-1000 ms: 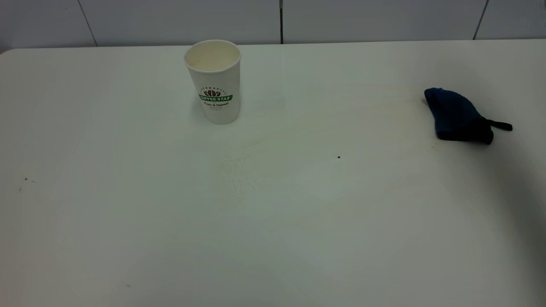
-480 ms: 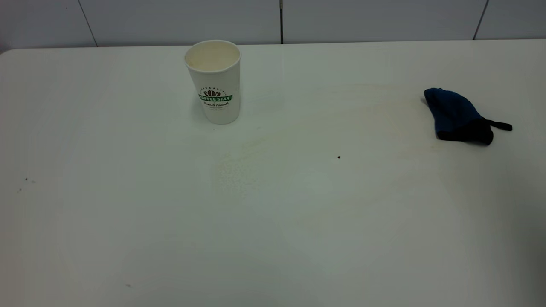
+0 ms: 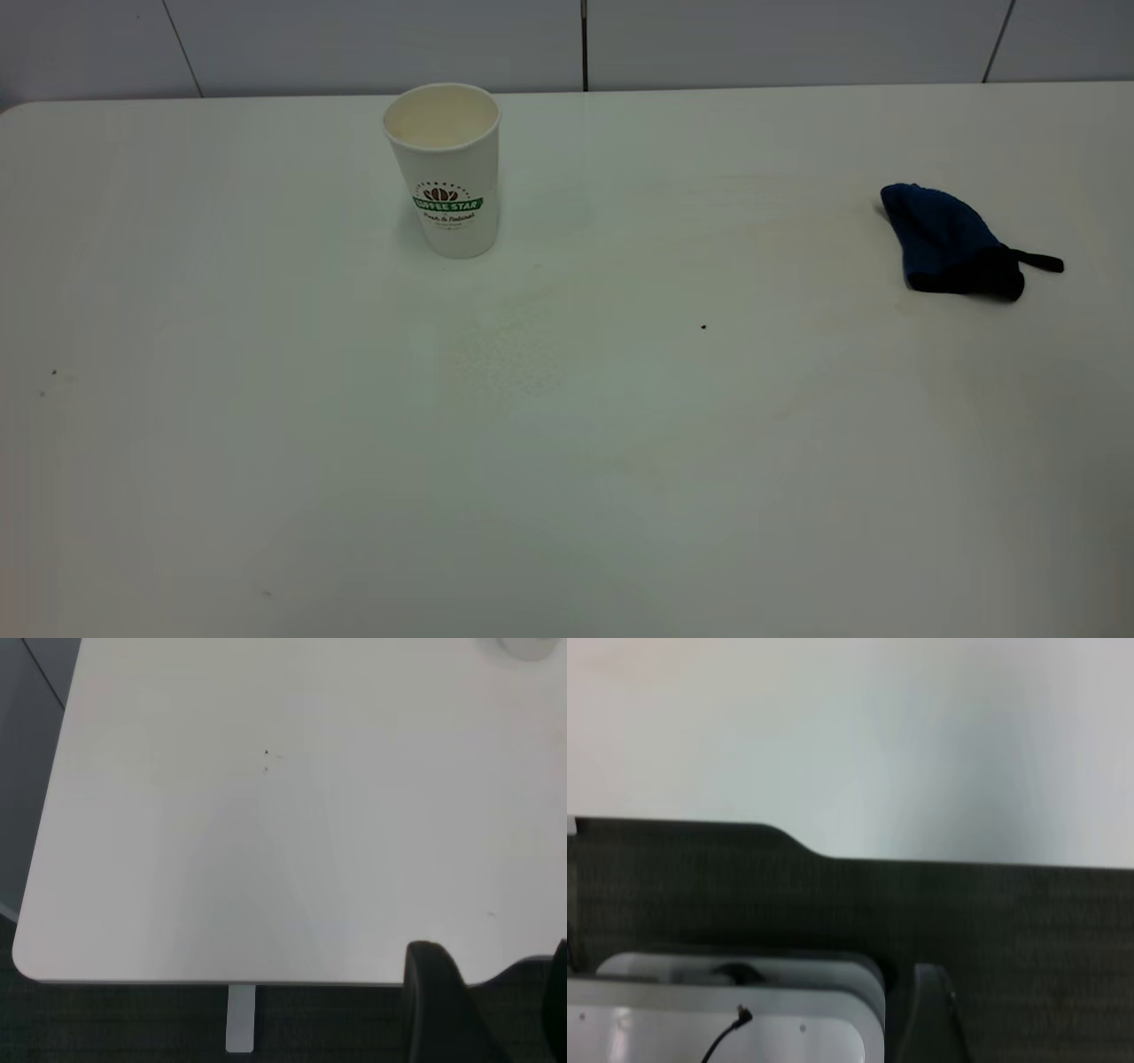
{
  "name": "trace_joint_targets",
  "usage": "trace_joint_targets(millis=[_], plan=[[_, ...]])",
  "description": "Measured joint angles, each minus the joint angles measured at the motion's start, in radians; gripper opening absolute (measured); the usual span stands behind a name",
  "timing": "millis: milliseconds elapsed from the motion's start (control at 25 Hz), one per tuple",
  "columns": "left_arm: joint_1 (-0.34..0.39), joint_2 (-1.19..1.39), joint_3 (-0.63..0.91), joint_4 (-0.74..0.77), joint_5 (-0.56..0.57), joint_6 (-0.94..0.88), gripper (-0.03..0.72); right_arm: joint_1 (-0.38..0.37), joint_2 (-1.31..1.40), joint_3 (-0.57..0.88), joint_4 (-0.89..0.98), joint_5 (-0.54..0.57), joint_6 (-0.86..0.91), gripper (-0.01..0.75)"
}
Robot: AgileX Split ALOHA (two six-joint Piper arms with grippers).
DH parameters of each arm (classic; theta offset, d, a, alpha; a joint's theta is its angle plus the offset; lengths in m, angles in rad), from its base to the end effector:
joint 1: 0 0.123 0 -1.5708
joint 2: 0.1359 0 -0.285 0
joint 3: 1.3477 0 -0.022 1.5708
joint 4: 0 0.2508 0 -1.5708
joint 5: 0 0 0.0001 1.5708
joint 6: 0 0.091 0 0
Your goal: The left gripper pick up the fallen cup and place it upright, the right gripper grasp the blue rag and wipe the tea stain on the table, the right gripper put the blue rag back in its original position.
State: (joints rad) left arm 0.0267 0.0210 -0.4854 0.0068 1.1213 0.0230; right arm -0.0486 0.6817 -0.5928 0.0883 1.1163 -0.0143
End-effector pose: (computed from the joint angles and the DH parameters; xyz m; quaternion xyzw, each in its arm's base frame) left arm -0.0029 0.0005 0.2685 -0.0018 0.8773 0.0153 0.4797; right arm 0.0959 0.0026 0.2709 0.0267 0.9732 0.0359 0.2255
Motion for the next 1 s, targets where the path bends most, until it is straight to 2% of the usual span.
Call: trace_joint_targets(millis=[200, 640, 1000], plan=[[0.000, 0.000, 0.000, 0.000, 0.000, 0.000, 0.326, 0.000, -0.171, 0.063, 0.000, -0.029, -0.003, 0.586], [0.000, 0.000, 0.000, 0.000, 0.000, 0.000, 0.326, 0.000, -0.568, 0.125, 0.000, -0.013, -0.019, 0.584], [0.000, 0.000, 0.000, 0.000, 0.000, 0.000, 0.326, 0.000, -0.647, 0.125, -0.001, -0.007, -0.023, 0.582]])
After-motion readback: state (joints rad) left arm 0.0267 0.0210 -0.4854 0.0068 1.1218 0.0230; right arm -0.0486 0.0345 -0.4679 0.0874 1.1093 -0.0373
